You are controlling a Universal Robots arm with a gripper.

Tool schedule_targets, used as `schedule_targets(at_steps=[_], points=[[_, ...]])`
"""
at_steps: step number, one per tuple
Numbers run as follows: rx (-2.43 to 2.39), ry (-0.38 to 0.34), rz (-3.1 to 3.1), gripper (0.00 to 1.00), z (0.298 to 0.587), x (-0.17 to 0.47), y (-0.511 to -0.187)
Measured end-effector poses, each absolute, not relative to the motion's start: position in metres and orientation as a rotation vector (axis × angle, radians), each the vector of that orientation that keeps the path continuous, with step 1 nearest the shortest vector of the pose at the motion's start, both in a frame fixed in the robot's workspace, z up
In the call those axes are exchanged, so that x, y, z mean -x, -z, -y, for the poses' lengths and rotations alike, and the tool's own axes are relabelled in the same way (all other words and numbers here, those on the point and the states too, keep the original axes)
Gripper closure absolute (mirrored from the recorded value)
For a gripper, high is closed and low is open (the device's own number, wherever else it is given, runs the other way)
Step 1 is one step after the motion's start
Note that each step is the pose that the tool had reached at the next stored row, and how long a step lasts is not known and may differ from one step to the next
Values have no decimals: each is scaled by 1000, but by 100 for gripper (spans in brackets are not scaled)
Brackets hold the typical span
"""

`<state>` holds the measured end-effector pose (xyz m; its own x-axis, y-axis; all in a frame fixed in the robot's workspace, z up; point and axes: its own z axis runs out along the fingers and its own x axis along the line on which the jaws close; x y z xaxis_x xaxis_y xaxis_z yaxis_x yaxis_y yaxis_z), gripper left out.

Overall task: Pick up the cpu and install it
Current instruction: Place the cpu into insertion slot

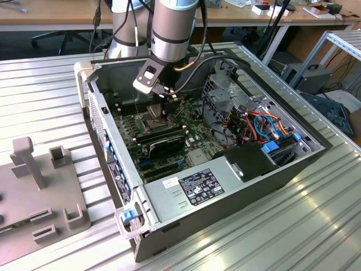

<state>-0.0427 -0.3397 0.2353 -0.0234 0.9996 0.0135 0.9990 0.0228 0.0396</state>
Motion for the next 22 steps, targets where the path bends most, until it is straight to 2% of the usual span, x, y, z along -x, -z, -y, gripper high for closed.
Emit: schedule_targets(at_steps=[22], points=[[-2182,-58,-2233,45,340,44,-211]])
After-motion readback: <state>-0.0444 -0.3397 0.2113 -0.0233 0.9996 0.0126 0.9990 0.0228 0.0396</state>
